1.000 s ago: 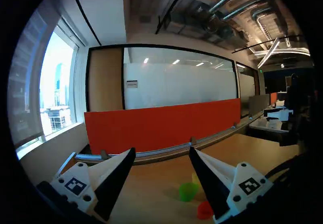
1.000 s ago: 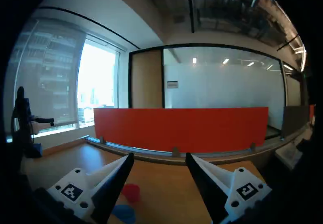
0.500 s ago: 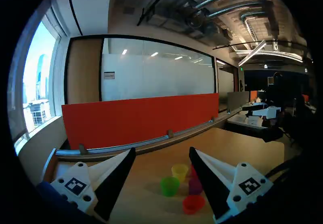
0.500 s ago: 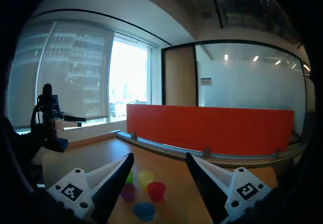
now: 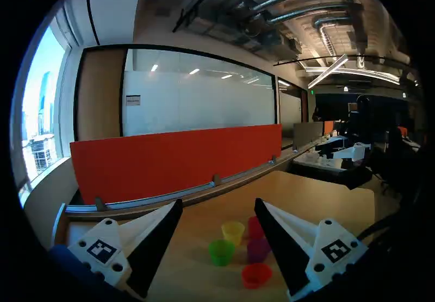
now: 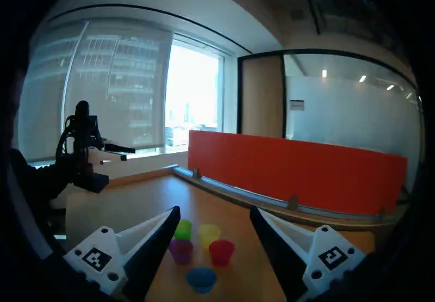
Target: Pour water
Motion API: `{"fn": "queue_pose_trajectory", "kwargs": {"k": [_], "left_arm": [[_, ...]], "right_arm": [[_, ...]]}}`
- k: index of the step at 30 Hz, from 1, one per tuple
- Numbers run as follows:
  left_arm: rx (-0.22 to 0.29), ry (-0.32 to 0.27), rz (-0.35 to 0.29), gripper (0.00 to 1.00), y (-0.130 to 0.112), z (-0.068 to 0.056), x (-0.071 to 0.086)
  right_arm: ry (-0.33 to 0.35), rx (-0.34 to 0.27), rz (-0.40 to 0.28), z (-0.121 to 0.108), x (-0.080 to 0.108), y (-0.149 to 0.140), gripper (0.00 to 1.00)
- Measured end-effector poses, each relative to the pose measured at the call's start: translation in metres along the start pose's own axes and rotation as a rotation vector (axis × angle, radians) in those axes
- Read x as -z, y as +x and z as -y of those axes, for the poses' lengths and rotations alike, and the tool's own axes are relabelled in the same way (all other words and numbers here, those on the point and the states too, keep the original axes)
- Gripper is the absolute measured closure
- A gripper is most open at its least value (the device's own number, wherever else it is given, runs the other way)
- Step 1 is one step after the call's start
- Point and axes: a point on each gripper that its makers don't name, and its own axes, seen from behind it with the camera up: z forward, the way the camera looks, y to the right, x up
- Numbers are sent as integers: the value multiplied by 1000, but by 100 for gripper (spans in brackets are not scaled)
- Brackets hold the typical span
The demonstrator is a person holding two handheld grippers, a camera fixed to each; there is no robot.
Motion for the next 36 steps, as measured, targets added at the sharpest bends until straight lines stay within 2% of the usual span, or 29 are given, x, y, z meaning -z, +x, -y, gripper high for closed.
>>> {"fn": "queue_pose_trajectory", "kwargs": {"k": [9,23,30,36], "left_arm": [[-6,-39,49,2,-17,-2,-7],[-37,-68,188,2,-72,10,-24],[-64,-98,234,1,-95,7,-35],[-67,-114,286,2,-117,6,-45]], "right_arm": [[38,38,90,8,-6,-28,1],[80,54,210,13,-17,-77,1],[89,53,257,9,-20,-102,1],[97,65,289,8,-22,-125,1]]}}
